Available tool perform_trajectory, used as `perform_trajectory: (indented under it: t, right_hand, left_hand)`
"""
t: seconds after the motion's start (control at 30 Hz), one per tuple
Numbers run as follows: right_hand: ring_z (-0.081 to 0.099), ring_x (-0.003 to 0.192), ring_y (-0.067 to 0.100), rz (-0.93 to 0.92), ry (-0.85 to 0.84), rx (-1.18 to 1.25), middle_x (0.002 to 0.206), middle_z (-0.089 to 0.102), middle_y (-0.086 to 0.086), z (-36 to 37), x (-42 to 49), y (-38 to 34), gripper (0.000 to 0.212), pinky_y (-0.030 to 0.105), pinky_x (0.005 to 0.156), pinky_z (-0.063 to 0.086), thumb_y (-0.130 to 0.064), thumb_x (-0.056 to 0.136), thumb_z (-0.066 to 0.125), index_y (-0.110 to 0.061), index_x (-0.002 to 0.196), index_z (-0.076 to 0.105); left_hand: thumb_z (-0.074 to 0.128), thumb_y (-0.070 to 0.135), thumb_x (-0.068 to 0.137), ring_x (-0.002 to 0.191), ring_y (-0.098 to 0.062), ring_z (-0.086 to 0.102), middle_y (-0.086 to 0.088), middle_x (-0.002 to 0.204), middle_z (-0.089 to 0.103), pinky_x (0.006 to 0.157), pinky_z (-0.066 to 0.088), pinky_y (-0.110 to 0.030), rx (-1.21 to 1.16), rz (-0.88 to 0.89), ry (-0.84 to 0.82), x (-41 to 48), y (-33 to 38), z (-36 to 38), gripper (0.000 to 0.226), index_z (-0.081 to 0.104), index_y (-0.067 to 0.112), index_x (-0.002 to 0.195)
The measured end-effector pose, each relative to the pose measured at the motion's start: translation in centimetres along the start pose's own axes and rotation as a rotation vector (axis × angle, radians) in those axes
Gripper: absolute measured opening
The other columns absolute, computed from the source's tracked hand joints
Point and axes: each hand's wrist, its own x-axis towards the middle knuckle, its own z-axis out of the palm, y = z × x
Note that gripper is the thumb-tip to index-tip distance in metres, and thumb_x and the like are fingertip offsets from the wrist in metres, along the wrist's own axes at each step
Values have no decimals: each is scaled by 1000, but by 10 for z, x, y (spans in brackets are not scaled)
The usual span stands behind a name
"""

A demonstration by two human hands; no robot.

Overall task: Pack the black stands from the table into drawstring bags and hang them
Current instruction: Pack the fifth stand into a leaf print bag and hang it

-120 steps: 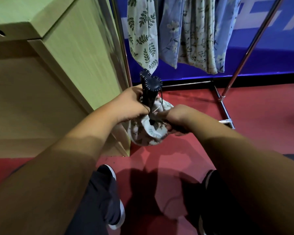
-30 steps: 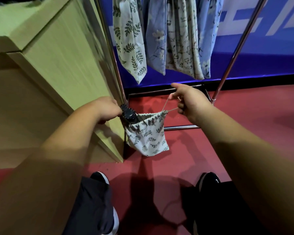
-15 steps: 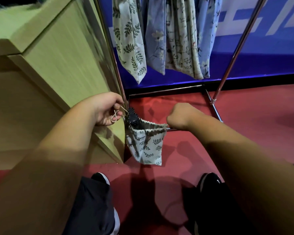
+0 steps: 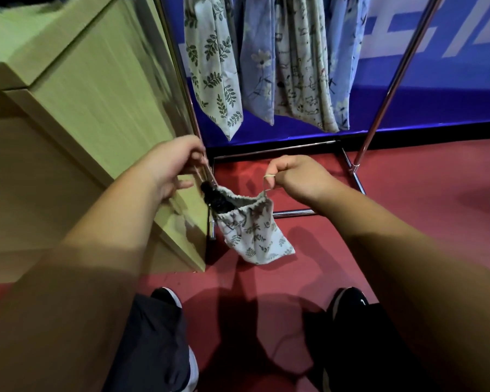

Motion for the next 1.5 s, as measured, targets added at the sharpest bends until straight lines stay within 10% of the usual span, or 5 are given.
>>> perform_trajectory:
  t: [0.47, 0.9, 1.2, 1.3, 1.5]
  right_hand:
    - [72, 58, 22, 0, 172, 575, 79, 64, 13, 3, -1, -17, 25, 46, 64, 66, 5, 97, 65, -14, 82, 68]
    - [47, 48, 17, 184, 135, 571, 63, 58, 4, 0, 0, -18, 50, 25, 50, 44, -61, 98, 67, -14, 84, 64]
    - [22, 46, 18, 247, 164, 515, 52, 29, 2, -16, 2, -4, 49, 26, 48, 25, -51, 99, 66, -14, 68, 59]
    - [34, 40, 18, 216, 205, 275, 47, 39, 1, -20, -1, 6, 53, 27, 49, 36, -53, 97, 66, -14, 62, 64]
    - [47, 37, 11, 153, 299, -90, 42, 52, -6, -31, -8, 22, 52, 26, 54, 41, -50, 96, 68, -11, 61, 71]
  left_hand:
    - [55, 8, 106, 96, -10, 74, 2, 131, 75, 85, 63, -35, -427, 266, -286, -6, 3, 20, 37, 68, 23, 137]
    - [46, 87, 89, 103, -26, 79, -2, 89, 71, 101, 55, -43, -552, 85, -173, -1, 5, 57, 68, 55, 20, 95]
    - [46, 84, 93, 45, -13, 24, 6, 54, 23, 51, 40, -25, -785, 132, -150, -8, 23, 60, 64, 56, 22, 79]
    - [46, 87, 90, 48, -13, 7, 5, 57, 14, 46, 9, -26, -621, 159, -123, -5, 21, 55, 65, 54, 24, 76]
    - [64, 79, 85, 45, -17, 18, 2, 52, 28, 50, 20, -23, -96, 363, -30, -4, 18, 46, 61, 66, 18, 77]
